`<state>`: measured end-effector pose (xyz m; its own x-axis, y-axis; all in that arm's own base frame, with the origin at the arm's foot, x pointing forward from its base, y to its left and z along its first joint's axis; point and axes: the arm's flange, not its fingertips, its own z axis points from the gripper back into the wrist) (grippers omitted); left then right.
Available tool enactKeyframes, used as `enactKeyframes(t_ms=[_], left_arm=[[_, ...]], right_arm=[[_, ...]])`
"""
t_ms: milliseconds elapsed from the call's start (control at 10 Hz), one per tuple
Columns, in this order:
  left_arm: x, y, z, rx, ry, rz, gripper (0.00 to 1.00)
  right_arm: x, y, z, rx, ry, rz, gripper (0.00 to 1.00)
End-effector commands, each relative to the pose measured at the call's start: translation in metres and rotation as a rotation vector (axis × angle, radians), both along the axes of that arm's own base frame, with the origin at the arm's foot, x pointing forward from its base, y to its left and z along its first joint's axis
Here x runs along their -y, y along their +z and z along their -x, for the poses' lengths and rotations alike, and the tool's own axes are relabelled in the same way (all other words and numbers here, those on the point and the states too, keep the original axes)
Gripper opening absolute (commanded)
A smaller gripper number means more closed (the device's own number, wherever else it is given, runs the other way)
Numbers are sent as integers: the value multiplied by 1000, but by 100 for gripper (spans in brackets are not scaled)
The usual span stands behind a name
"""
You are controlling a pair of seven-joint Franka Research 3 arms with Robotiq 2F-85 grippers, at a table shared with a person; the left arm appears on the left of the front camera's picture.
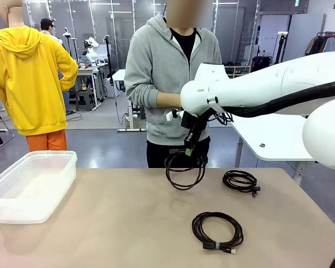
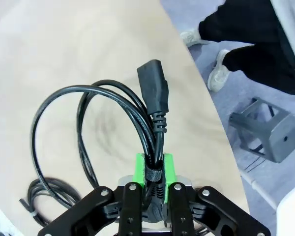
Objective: Organize and store the cables.
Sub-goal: Place the Power Cable into the Organizing box.
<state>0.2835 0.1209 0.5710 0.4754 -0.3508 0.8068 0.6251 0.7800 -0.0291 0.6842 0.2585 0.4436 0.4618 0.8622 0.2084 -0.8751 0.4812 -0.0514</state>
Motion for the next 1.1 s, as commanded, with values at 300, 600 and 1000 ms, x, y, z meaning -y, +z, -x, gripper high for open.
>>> enactKeyframes(t_ms=[300,600,1000], left_arm=[[1,0,-1,3,-12,6,100],[1,0,-1,3,-12,6,100],[1,0,-1,3,-12,6,100]], right_arm=[[-43,-6,93,-61,198,-108,0],[-81,-29,147,-67,267,-159,0],[-102,-68,191,-148,342,-185,0]])
